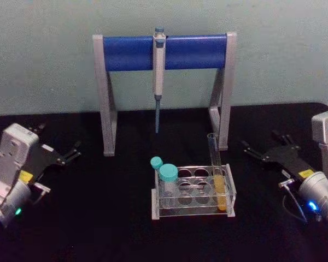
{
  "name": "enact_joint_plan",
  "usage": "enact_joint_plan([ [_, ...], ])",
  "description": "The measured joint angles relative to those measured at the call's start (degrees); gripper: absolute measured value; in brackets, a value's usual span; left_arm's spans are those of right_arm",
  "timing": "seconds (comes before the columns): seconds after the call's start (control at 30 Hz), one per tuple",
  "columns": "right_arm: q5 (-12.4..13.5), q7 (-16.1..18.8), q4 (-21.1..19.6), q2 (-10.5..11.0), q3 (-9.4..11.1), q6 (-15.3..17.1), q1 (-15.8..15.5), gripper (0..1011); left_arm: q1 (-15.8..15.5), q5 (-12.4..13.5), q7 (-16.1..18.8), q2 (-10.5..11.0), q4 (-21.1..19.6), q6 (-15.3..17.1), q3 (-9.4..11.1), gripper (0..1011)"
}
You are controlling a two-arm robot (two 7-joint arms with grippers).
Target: Pick up the test tube from the test tube rack, shake it, then place it back into the test tube rack.
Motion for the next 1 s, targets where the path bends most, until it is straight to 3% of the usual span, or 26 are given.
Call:
enact_joint_plan([
  [1.0, 0.0, 0.0, 0.0, 0.0, 0.0, 0.0, 0.0, 1000, 0.0, 0.0, 0.0, 0.0, 0.0, 0.0, 0.0, 1001],
])
